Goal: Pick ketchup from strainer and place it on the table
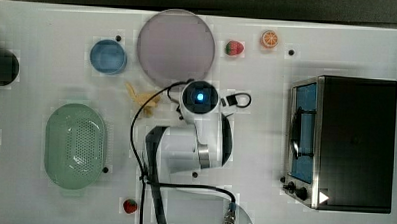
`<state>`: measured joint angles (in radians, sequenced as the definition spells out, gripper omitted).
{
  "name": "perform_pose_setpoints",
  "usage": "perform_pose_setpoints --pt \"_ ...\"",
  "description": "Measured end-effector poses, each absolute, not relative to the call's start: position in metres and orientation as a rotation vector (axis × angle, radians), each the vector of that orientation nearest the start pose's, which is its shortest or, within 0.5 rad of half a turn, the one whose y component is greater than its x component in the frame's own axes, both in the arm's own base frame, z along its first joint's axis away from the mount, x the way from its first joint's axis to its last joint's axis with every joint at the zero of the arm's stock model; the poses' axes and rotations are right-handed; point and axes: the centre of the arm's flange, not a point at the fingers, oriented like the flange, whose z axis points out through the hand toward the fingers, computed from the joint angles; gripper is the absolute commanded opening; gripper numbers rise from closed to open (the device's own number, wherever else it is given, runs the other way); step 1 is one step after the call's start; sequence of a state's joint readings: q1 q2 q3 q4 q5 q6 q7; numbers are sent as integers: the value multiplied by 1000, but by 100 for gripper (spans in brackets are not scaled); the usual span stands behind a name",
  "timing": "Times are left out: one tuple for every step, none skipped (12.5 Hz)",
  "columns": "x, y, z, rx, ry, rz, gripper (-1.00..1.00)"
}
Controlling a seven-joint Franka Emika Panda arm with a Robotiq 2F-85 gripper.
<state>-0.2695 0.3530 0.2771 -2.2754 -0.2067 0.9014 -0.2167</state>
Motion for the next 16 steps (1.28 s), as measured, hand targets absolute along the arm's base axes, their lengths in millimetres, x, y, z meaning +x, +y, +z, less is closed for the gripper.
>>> perform_pose_setpoints --pt "512 10 188 -3131 631 222 21" --pt "509 8 185 -3129 633 219 26" --pt "510 5 185 -3126 640 215 46" --pt "511 3 184 -3122 646 201 68" --pt "513 0 184 -3117 657 183 90" --pt "515 -3 185 -3110 672 176 100" --pt "517 -5 189 -3106 677 166 100" --pt "521 -6 195 -3111 672 149 100" --pt "529 -6 207 -3113 674 122 100" --pt "537 -7 224 -3118 681 88 100" --pt "545 -10 248 -3128 689 46 100" --pt "555 -13 278 -3137 705 4 100" --pt "568 -18 312 -3136 729 -60 100" --pt "582 -24 347 -3132 754 -123 100" --pt "595 -28 382 -3134 778 -168 100" --pt "605 -32 413 -3130 803 -201 100"
